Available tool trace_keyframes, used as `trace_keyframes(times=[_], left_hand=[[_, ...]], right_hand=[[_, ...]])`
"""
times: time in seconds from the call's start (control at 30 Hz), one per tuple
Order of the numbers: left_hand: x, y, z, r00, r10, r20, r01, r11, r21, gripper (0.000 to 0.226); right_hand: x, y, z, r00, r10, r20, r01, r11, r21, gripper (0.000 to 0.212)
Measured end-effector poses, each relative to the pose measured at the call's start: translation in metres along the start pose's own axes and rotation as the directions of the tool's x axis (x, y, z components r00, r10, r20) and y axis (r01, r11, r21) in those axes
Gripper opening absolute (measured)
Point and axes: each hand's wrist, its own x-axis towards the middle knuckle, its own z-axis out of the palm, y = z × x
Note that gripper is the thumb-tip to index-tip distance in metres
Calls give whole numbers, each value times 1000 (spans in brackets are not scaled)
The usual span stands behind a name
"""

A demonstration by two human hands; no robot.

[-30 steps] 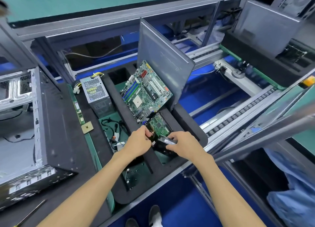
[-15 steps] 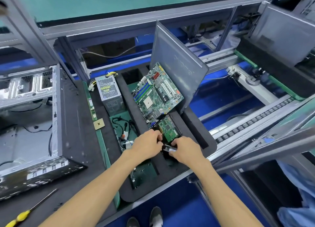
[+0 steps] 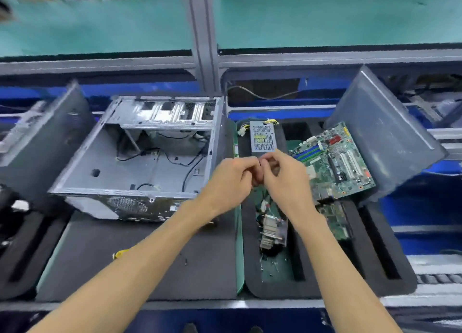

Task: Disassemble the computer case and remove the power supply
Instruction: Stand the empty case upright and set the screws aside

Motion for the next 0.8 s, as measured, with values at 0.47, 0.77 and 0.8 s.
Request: trace_keyframes(times=[0.47, 0.77, 0.8], left_hand=[[-60, -142, -211, 906, -385, -179, 384, 923, -42, 30], [-41, -209, -212, 810, -535, 239, 458, 832, 313, 25], [-35, -213, -206, 779, -556, 290, 442, 815, 374, 35]], right_hand=[[16, -141, 168, 919, -189, 346, 222, 973, -58, 13], [11, -146, 216, 836, 158, 525, -3, 959, -284, 33], [11, -145, 214, 842, 171, 511, -22, 958, -285, 34]])
